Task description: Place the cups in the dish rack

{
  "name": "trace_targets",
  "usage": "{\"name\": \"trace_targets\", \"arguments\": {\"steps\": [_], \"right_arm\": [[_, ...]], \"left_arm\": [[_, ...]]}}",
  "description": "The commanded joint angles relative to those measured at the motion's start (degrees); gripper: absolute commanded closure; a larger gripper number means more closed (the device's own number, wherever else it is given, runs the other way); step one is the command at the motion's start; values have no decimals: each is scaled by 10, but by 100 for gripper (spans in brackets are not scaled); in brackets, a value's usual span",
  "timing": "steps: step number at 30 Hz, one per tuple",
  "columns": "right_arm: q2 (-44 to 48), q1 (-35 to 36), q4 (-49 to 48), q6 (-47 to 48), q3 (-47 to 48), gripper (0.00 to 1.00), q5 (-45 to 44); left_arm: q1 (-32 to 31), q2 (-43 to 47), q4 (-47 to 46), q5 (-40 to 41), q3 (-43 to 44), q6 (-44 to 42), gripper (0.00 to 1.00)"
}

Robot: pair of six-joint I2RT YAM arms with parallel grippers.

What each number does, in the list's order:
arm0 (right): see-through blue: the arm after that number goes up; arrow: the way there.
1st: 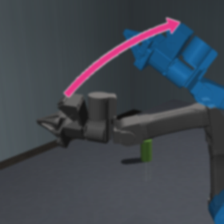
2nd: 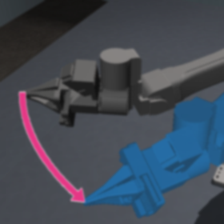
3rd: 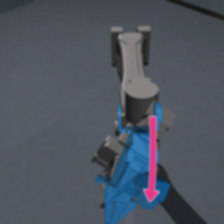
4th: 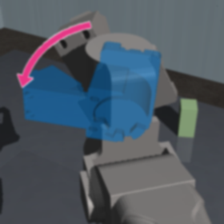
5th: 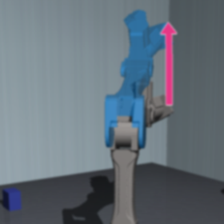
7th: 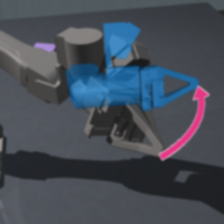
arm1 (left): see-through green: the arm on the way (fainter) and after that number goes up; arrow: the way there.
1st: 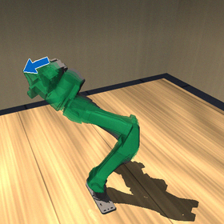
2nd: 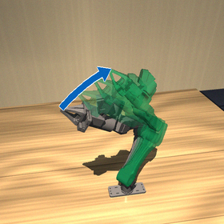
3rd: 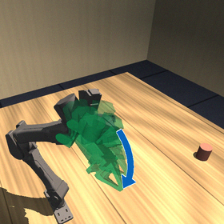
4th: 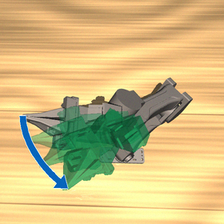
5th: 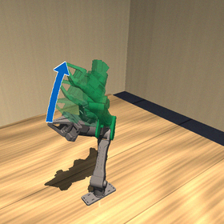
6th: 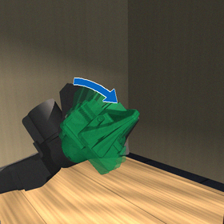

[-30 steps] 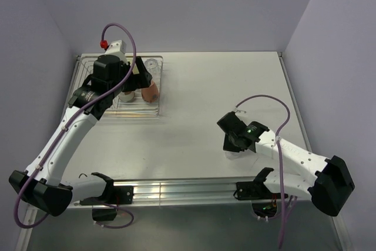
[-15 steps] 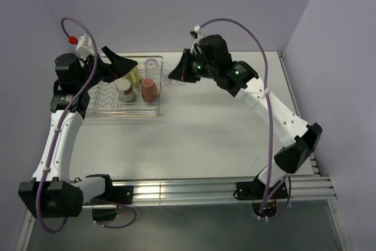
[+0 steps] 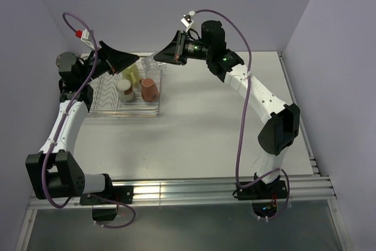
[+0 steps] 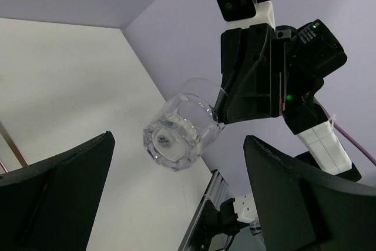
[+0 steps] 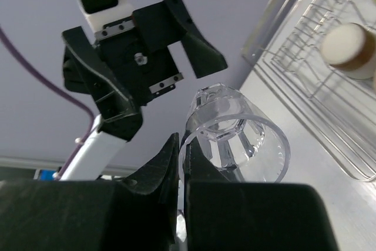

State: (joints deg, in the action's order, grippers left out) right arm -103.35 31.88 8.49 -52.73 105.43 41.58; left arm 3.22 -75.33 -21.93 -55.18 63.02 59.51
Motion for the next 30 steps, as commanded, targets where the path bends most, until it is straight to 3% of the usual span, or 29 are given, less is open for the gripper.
{"name": "trace_targets", "arguments": {"steps": [1,9,22,26,30], "right_arm": [[6,-1,-116,-57,-6,100,47],[-2,-1,-164,-95,-12,100,57],[-11,-1,-195,-115,-17,100,62],[-12,0,-195,-113,-22,100,63],[-14,2,-197,-113,-23,100,61]], "left_arm": [[-5,-11,-66,-19,2,25,1],[-26,-26,-35,2,13,-2,1],[-67,-32,-117,-2,-4,53,9],[-68,-32,-140,-5,-11,69,22],[-72,-33,-150,-11,-7,76,43]]}}
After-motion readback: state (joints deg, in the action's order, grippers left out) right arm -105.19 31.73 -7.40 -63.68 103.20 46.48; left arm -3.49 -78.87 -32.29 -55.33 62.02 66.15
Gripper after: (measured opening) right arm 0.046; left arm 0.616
